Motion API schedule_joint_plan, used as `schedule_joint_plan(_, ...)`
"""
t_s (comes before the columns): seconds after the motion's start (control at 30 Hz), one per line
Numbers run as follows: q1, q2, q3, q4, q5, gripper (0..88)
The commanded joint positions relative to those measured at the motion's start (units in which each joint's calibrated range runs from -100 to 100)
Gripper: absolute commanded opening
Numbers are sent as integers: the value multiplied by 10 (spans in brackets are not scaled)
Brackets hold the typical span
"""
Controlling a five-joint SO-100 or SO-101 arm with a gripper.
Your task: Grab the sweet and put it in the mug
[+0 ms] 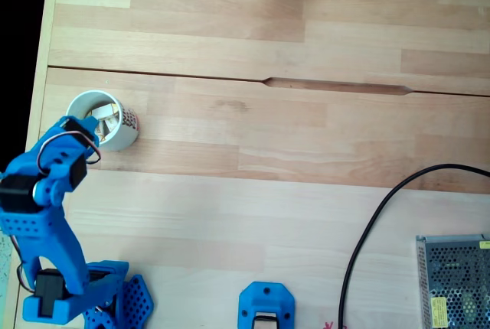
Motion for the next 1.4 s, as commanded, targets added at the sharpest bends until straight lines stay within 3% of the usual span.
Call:
schedule_joint_plan(0.0, 7, -63, -2, 4, 1, 38)
schedule_joint_plan(0.23, 11, -156, 106, -13, 2, 38)
schedule_joint_plan(0.47, 12, -234, 263, -96, 2, 38)
schedule_joint_plan(1.03, 20, -438, 795, -517, 3, 37)
schedule_joint_plan(1.37, 87, -574, 1033, -651, 121, 36)
